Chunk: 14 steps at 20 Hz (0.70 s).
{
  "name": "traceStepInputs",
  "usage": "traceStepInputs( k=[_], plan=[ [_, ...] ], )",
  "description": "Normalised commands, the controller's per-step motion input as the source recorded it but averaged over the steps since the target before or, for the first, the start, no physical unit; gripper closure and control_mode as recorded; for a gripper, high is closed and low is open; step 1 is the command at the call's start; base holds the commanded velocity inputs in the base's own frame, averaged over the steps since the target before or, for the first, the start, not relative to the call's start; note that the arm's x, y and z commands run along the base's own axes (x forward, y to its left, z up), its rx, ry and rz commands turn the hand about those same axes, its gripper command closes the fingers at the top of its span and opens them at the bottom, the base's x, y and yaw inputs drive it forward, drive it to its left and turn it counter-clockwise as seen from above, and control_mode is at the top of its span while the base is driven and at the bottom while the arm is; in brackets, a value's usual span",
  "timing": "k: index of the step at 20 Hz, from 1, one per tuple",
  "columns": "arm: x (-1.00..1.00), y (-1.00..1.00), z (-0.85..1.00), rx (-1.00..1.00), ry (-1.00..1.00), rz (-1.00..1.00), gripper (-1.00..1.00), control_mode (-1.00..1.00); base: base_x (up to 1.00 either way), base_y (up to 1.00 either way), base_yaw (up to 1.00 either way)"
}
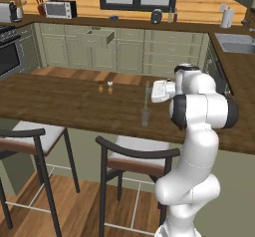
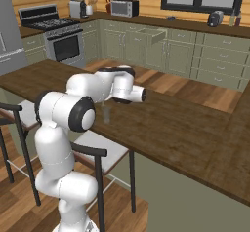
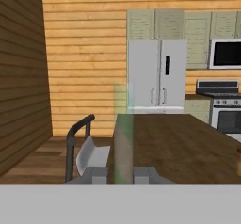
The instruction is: Take a straw from the drawer in front and place it inside the glass cup on the dining counter.
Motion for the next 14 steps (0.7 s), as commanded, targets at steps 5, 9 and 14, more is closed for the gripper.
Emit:
traceStepInputs(
  k=[5, 9, 14],
  plan=[
    [0.0, 0.0, -0.05, 0.0, 0.0, 0.0, 1.0, -1.0, 0.0, 0.0, 0.0],
    [0.0, 0.0, -0.06, 0.0, 0.0, 0.0, 1.0, -1.0, 0.0, 0.0, 0.0],
    [0.0, 0.0, -0.03, 0.0, 0.0, 0.0, 1.0, -1.0, 0.0, 0.0, 0.0]
  ],
)
